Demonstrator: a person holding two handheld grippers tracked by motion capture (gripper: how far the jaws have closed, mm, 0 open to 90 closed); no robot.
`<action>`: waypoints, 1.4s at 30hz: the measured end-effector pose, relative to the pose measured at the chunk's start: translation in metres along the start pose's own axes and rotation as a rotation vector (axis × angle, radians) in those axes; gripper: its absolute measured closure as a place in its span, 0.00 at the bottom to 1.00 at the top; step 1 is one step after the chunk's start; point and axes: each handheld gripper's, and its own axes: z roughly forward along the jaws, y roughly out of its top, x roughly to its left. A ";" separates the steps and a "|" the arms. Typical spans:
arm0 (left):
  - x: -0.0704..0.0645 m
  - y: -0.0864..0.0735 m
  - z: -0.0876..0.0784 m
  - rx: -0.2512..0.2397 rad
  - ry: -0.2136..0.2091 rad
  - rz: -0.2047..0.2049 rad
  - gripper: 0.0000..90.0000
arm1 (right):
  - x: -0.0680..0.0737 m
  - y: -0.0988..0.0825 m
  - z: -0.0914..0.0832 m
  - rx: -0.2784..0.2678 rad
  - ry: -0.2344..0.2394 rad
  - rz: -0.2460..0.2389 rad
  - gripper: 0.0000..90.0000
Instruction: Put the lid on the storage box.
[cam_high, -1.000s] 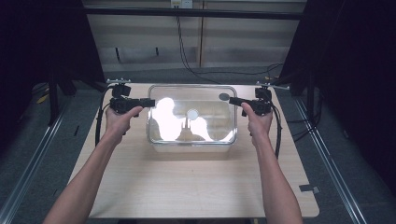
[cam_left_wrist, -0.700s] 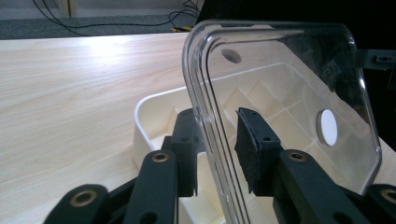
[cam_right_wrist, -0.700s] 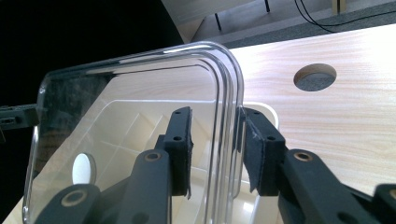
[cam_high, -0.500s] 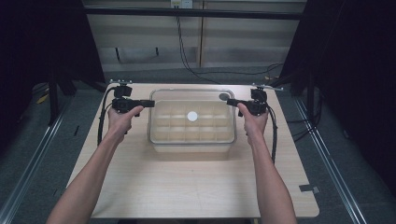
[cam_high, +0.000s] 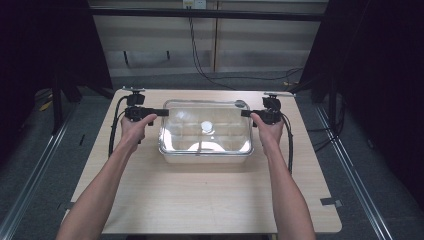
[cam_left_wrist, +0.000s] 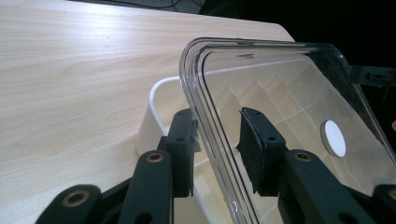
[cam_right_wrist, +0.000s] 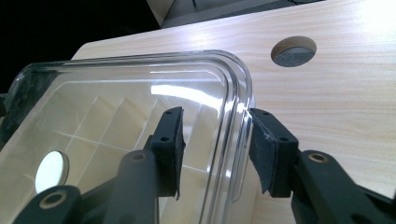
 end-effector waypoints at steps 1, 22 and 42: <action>0.001 0.000 0.001 0.009 -0.003 0.003 0.73 | -0.001 -0.001 0.001 0.000 -0.001 -0.001 0.63; 0.011 -0.001 0.015 0.034 0.008 -0.029 0.69 | 0.002 -0.005 0.021 0.048 -0.087 0.002 0.55; 0.009 -0.008 0.015 0.035 0.037 0.006 0.64 | 0.004 -0.005 0.021 0.026 -0.117 -0.040 0.59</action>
